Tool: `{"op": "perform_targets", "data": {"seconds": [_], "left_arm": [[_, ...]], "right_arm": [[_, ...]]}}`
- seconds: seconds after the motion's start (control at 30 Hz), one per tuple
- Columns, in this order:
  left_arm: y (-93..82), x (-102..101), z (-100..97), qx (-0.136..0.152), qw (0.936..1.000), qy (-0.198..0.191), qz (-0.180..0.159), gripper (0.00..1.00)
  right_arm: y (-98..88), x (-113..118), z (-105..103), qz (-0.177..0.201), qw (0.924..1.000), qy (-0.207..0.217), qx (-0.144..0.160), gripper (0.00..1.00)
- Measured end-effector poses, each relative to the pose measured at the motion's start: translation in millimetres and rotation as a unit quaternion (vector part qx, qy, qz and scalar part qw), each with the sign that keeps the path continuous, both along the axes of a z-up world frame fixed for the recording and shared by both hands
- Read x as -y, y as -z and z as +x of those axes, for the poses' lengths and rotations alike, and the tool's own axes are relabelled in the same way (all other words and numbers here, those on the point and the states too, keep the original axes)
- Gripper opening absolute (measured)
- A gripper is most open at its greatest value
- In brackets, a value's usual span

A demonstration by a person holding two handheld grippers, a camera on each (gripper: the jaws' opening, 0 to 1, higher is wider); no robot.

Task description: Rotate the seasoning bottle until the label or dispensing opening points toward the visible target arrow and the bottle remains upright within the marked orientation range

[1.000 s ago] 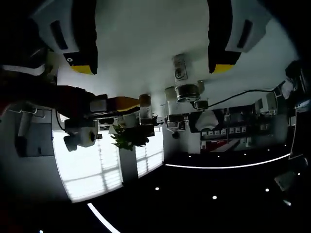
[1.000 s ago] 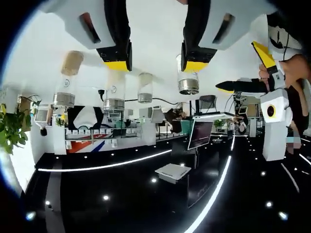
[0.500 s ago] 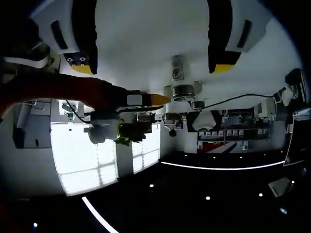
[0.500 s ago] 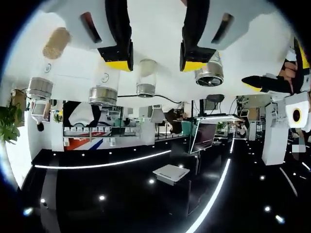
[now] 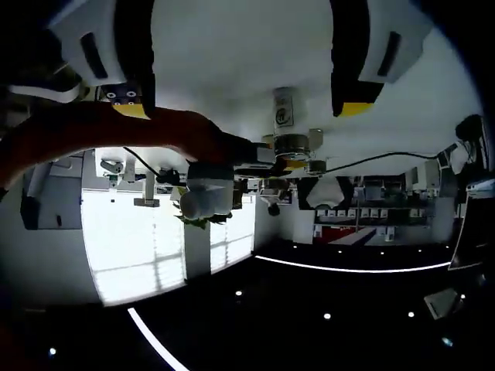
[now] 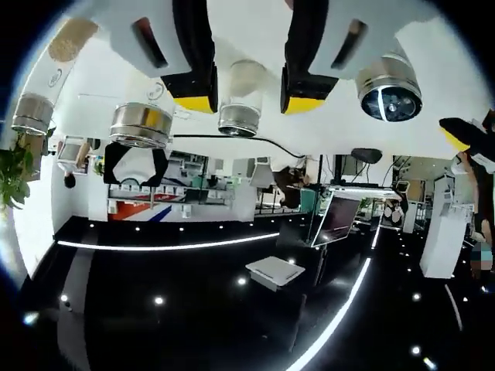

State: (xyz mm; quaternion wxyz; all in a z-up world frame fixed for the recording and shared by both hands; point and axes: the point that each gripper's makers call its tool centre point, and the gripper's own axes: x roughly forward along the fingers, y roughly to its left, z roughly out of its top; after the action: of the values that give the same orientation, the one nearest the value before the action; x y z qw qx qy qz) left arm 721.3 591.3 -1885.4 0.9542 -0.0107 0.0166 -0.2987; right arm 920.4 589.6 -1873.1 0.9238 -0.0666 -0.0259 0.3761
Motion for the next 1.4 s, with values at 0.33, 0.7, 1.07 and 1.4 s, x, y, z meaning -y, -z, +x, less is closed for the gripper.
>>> {"op": "perform_targets", "data": {"seconds": [0.33, 0.7, 1.07, 1.4], "left_arm": [[2.9, 5, -1.3, -0.002, 1.0, 0.003, -0.002, 1.0], [-2.9, -6, -2.3, 0.003, 0.9999, -0.006, -0.011, 1.0], [0.5, -5, -1.1, -0.001, 0.9999, -0.003, -0.011, 1.0], [2.4, -10, 2.2, -0.002, 0.9999, -0.011, -0.01, 1.0]], "right_arm": [[7.2, -14, 21, -0.009, 0.9995, 0.027, -0.01, 0.31], [21.0, -29, 44, -0.07, 0.9967, 0.04, 0.002, 0.33], [21.4, -34, 51, -0.068, 0.9969, 0.037, -0.014, 0.31], [-3.0, -25, 15, -0.034, 0.9994, 0.008, -0.002, 0.3]]}}
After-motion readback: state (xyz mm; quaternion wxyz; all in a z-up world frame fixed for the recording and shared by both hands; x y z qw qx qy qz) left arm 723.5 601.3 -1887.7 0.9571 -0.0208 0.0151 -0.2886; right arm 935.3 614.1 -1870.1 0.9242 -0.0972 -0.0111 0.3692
